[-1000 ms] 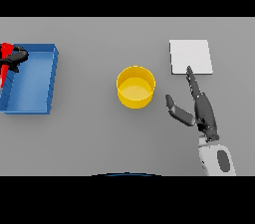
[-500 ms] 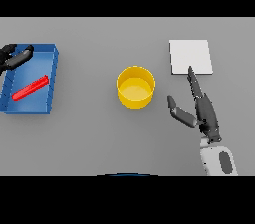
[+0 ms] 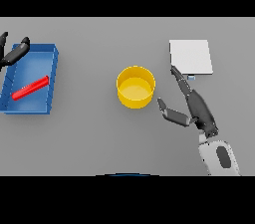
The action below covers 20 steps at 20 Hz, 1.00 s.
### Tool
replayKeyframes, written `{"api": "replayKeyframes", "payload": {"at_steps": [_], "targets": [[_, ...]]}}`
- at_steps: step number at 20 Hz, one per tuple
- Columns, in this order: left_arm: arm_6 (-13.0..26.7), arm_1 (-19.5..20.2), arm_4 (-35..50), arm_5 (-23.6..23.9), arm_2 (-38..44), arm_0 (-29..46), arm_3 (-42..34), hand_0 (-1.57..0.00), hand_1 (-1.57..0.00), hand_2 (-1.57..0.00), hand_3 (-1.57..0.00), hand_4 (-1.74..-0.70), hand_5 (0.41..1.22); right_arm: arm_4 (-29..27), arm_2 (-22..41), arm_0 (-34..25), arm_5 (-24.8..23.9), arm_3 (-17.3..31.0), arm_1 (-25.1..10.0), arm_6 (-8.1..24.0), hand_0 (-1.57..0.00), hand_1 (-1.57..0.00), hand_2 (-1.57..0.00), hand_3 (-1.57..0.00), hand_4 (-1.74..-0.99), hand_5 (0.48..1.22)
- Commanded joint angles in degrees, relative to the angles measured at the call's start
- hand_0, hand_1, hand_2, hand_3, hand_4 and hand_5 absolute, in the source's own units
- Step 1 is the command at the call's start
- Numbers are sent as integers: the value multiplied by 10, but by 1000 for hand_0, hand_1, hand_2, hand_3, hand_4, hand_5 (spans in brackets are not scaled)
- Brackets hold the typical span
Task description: Pick up the red beaker and tilt it to pour out 1 green nut into yellow bowl. Pick up the yellow bowl and place it on the metallic measuring scale.
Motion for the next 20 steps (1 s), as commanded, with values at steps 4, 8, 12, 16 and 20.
{"api": "replayKeyframes", "payload": {"at_steps": [4, 8, 12, 16, 20], "targets": [[-19, -5, 12, -4, 6, 8, -3, -8, -7, -7, -6, -720, 667, 109, 57, -81, 55, 22, -82, 32, 1, 1, 1, 1, -1216, 704], [-18, -5, 13, -7, 5, 4, -6, -3, -2, -2, -2, -715, 669, 202, 133, -172, 101, 61, -130, -6, 1, 1, 1, 1, -1232, 702], [-15, -3, 18, -2, 6, 16, -17, -1, 0, 0, 0, -714, 682, 251, 184, -243, 148, 107, -148, -26, 1, 1, 1, 1, -1213, 705], [-24, -5, 22, -7, 10, 13, -13, 0, 0, 0, 1, -722, 688, 277, 225, -294, 188, 154, -150, -51, 1, 1, 1, 1, -1219, 705], [-26, -1, 27, -12, 14, 15, -10, 1, 1, 1, 1, -724, 686, 307, 259, -336, 200, 216, -135, -49, 1, 1, 1, 1, -1226, 702]]}}
